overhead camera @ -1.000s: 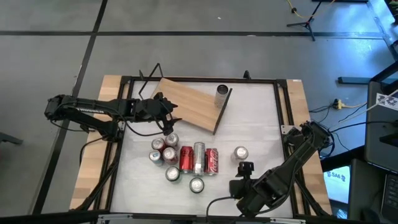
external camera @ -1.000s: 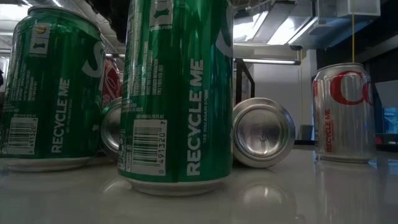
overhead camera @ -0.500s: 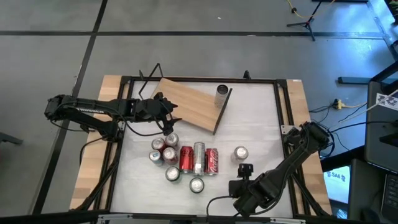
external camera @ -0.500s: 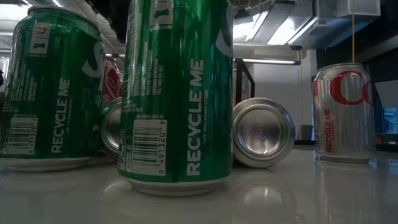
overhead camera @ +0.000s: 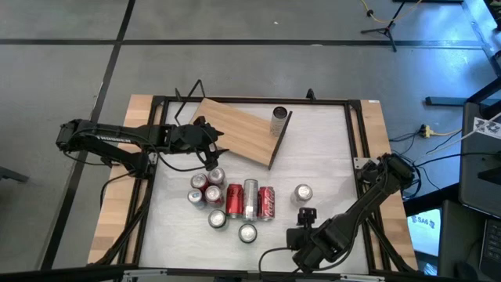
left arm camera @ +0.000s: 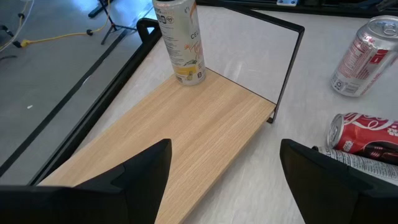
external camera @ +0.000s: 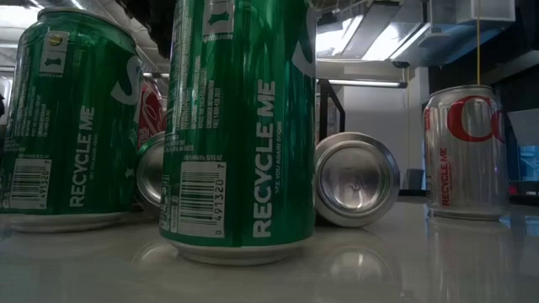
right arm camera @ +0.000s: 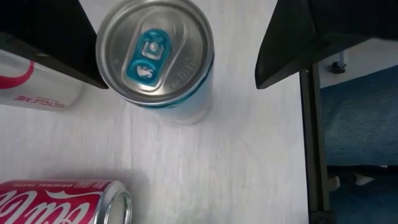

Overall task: Place canned beverage on shelf
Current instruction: Put the right blue soda can on the shelf

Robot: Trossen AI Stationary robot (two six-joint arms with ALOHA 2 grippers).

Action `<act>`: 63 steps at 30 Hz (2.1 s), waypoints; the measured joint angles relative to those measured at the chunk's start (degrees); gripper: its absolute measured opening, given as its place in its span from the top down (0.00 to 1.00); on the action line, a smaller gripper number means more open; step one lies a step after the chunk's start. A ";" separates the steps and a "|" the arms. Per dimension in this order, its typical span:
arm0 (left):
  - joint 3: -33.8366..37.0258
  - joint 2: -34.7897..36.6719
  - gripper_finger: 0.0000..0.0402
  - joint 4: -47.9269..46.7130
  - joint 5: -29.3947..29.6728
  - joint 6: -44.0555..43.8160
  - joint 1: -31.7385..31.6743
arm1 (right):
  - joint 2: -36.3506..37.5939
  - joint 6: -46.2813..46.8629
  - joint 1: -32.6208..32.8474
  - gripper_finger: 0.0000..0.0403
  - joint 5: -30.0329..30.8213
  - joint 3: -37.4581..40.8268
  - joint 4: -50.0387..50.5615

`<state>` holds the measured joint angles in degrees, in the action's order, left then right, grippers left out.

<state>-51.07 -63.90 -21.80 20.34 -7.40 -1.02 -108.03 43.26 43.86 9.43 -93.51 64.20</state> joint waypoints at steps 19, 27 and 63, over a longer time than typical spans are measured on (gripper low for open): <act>0.01 0.00 0.28 0.00 0.00 0.00 0.00 | 0.00 11.74 0.00 0.03 3.37 0.00 -0.07; 0.02 0.00 0.28 0.00 -0.02 0.00 0.00 | 0.00 24.67 0.00 0.03 5.42 0.00 0.38; 0.02 0.00 0.28 -0.04 -0.02 0.04 -0.02 | -1.44 31.39 0.00 0.21 2.01 -0.07 2.81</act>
<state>-51.05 -63.90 -21.85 20.32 -7.35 -1.04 -109.47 74.65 43.86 11.44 -93.58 67.00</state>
